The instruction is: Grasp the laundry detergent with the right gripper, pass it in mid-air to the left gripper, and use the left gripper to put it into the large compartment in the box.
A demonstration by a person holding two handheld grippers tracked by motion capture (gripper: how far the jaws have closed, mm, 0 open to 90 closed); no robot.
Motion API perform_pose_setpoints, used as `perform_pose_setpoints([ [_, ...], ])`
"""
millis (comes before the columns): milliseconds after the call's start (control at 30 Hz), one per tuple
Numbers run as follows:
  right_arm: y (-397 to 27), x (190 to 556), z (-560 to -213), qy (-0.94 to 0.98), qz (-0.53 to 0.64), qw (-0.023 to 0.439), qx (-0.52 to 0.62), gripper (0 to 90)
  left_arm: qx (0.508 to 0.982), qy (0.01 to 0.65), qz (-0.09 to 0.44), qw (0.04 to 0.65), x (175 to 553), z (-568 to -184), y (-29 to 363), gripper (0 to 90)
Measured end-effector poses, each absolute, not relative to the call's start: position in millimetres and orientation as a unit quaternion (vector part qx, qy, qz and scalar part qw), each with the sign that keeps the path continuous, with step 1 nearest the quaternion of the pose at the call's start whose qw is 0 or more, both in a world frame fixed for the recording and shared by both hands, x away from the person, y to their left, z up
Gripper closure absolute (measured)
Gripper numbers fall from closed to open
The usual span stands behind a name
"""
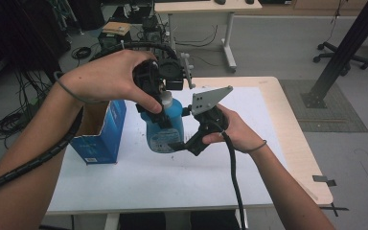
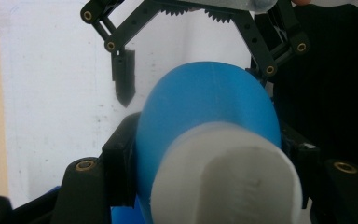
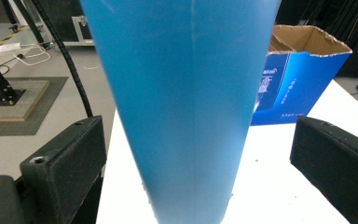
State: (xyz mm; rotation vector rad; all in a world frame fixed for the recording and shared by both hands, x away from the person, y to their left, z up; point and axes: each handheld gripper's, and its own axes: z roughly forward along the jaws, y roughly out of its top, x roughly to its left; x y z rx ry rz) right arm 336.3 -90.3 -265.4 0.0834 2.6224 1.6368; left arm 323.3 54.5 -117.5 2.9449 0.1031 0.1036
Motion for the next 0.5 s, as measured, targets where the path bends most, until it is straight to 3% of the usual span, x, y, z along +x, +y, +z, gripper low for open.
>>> perform_pose_setpoints([
  [500,-104,339,-264,0.888,0.456,0.015,0.054,5.3,0.993,0.048,0.039,0.097,327,-116,58,37.9],
])
